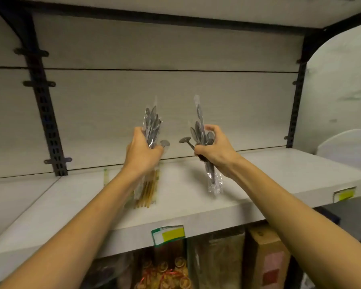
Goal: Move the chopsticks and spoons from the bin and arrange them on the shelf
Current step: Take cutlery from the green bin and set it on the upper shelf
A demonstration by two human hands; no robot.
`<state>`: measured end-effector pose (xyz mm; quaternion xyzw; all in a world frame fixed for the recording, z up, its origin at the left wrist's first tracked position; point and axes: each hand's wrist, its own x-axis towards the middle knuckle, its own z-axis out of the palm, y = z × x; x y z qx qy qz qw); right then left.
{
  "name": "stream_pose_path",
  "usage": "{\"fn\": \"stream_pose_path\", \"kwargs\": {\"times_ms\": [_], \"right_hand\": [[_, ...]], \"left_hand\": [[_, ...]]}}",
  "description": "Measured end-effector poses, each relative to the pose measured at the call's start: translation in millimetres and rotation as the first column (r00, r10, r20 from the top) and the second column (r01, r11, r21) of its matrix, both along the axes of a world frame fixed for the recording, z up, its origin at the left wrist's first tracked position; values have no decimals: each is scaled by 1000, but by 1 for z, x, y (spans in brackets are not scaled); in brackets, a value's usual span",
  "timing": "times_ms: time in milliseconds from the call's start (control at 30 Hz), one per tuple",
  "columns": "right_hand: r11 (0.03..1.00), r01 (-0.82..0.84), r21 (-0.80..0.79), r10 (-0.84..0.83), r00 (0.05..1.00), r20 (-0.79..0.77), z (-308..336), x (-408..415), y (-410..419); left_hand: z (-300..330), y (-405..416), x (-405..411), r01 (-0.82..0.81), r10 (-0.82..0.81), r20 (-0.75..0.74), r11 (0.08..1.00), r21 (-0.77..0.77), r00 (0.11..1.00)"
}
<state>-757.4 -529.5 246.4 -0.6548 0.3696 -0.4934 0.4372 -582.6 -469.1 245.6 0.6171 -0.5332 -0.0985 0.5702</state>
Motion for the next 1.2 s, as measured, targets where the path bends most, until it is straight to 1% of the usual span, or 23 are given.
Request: {"fn": "stream_pose_path", "kwargs": {"times_ms": [100, 233, 300, 400, 533, 733, 833, 933, 1033, 1100, 1167, 1200], "right_hand": [[999, 27, -23, -27, 1000, 7, 9, -64, -11], [994, 108, -31, -107, 994, 11, 13, -156, -29], [989, 147, -20, -147, 989, -3, 9, -196, -38], [981, 192, 1, -192, 981, -31, 6, -246, -53], [974, 225, 6, -225, 974, -37, 5, -290, -76], [961, 276, 23, -274, 958, -81, -5, -308, -116], [960, 279, 13, -274, 950, -146, -8, -303, -138], [966, 258, -33, -257, 927, -272, -13, -291, -154], [974, 198, -113, -228, 859, -458, -22, -280, -166], [975, 164, -152, -220, 824, -523, -26, -275, -170], [977, 129, -172, -205, 795, -571, -27, -273, -172], [978, 102, -180, -192, 776, -601, -27, -273, -171]], "left_hand": [[7, -15, -55, 26, -26, -33, 999, -20, 999], [6, -41, -136, 79, -81, -64, 996, -28, 995], [1, -56, -174, 117, -116, -85, 993, 2, 990], [-8, -83, -223, 171, -161, -116, 981, 88, 980], [-11, -115, -270, 203, -188, -115, 969, 138, 975], [-14, -157, -303, 233, -224, -73, 956, 176, 972], [-17, -177, -304, 212, -203, -62, 955, 207, 977], [-21, -191, -300, 179, -192, 12, 933, 312, 981], [-24, -197, -293, 184, -252, 90, 866, 464, 963], [-23, -197, -287, 143, -268, 165, 834, 532, 949], [-22, -196, -278, 74, -269, 270, 820, 567, 925], [-21, -195, -273, 59, -272, 293, 817, 574, 917]]}}
